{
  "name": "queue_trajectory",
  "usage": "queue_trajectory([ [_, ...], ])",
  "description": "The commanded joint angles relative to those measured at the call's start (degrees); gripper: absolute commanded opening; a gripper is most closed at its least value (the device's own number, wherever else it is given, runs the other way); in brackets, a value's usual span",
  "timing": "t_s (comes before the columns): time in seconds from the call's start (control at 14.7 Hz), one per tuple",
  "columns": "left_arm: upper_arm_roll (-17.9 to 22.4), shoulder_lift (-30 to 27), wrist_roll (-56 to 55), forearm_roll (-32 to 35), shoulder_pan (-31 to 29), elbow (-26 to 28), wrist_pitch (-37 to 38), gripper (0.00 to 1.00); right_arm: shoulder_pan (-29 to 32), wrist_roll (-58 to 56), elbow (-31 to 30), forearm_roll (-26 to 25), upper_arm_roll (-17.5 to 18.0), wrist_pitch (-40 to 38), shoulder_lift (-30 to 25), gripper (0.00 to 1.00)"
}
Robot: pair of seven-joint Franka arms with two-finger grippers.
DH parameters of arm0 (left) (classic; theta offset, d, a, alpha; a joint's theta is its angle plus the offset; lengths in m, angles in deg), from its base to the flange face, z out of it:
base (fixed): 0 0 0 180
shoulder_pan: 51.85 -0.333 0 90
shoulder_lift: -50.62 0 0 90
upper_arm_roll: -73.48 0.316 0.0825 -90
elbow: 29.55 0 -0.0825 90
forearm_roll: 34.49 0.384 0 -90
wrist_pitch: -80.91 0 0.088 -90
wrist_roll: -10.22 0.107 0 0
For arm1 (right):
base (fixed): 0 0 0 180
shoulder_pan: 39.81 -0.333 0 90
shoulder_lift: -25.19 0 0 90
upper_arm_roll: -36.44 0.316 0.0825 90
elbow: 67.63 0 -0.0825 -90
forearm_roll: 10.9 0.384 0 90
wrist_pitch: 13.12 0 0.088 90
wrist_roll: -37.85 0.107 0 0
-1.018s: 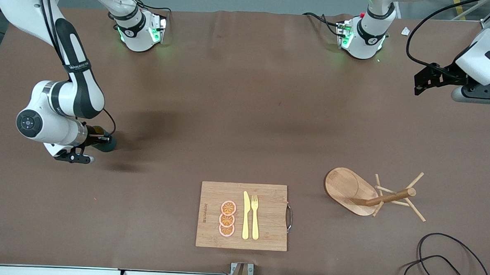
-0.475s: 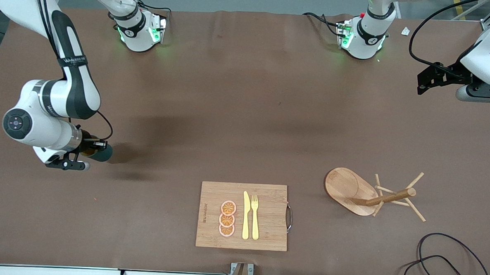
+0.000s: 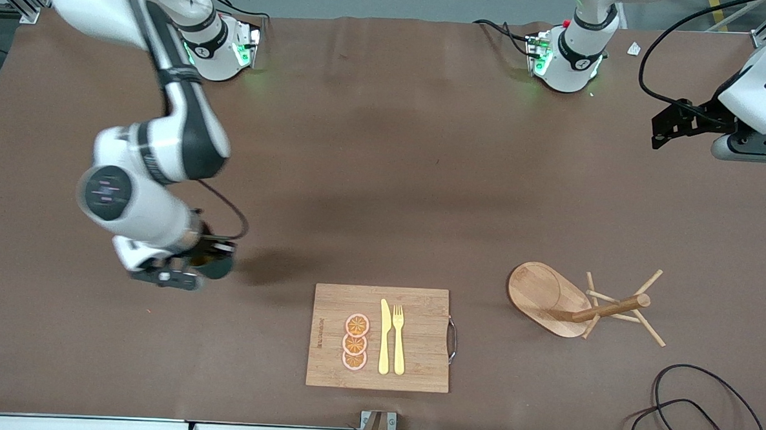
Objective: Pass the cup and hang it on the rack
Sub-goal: 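Lift and carry the mug with the right gripper toward the table middle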
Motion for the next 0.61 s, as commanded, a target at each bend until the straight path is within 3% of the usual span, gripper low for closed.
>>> queue_trajectory([
  [0.0, -0.16, 0.05, 0.50, -0.21, -0.56, 0.14, 0.02, 1.00, -7.53, 12.37, 14.41, 2.06, -0.66, -2.65, 9.29, 0.00],
  [0.27, -0.16, 0.41, 0.41, 0.05, -0.73, 0.14, -0.15, 1.00, -14.75, 20.38, 22.69, 4.88, -0.14, -0.98, 14.93, 0.00],
  [0.54, -0.07, 1.28, 0.41, 0.49, -0.82, -0.21, -0.42, 1.00, -20.38, 29.26, 23.05, 5.31, 1.70, 6.56, 18.10, 0.00],
])
